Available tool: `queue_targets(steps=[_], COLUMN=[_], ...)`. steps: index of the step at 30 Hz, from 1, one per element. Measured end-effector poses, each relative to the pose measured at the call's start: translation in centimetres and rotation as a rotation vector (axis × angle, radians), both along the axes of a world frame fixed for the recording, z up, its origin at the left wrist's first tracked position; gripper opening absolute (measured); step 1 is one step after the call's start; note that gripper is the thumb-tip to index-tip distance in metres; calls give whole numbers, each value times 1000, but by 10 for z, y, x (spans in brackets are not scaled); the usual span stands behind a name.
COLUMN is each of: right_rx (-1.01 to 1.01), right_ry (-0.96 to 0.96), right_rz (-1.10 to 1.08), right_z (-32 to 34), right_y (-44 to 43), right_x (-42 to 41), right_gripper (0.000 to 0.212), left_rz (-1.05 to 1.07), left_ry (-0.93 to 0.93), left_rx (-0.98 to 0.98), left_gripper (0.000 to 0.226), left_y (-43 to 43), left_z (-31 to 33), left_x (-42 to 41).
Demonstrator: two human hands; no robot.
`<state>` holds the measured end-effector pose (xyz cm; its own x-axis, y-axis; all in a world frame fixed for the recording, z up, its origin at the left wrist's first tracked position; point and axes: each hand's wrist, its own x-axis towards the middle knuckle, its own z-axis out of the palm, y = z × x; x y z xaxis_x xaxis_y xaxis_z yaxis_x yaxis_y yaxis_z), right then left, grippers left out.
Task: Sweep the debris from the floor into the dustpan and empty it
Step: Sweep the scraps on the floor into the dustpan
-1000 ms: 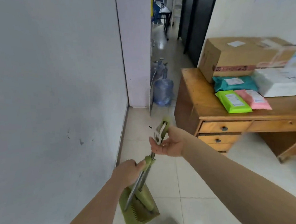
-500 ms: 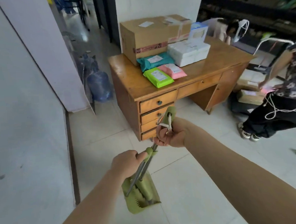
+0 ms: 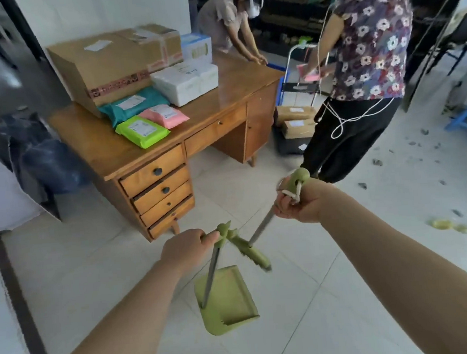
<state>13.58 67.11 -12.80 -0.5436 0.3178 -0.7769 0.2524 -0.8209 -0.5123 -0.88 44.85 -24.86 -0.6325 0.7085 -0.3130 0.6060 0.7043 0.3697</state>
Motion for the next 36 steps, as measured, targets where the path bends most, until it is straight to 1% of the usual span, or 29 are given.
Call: queue_targets(steps=[3,7,10,15,18,21,23,25,28,31,36], right_rx=[31,77,90,66,37,9,-4,-8,-15,-14,-30], right_ry=[8,-17,-37,-6,-4,9,31,62,71,61,87], right_rz=[-93,-198,-267,-465,-597,-760,-854,-938,-1048,-1155,-1262], right_z=[-5,-13,-20,-34,-41,-48,-53,-56,-59,-62,-58], right_y=[35,84,116,163,183,197,205,213,231,259,307], right_x=[40,104,152,225,267,308,331,351,374,394,421], right_gripper=[23,12,7,16,18,19,19,22,24,25,23], left_rz=[-67,-86,-155,-282,-322,-364,-402,-462,-538,-616,-724], left_ry=[-23,-92,-100,-109,-47,31,36,50,6,-59,-53], left_rx=[4,70,91,28,11,35,41,38,52,72,86], left_gripper=[53,49,48,44,42,39,37,41,49,51,54], left_y=[60,138,194,285,331,374,401,427,465,511,585], left_z=[4,6,5,4,4,8,11,13,15,16,19], left_x=[18,51,80,127,157,187,205,224,251,275,306])
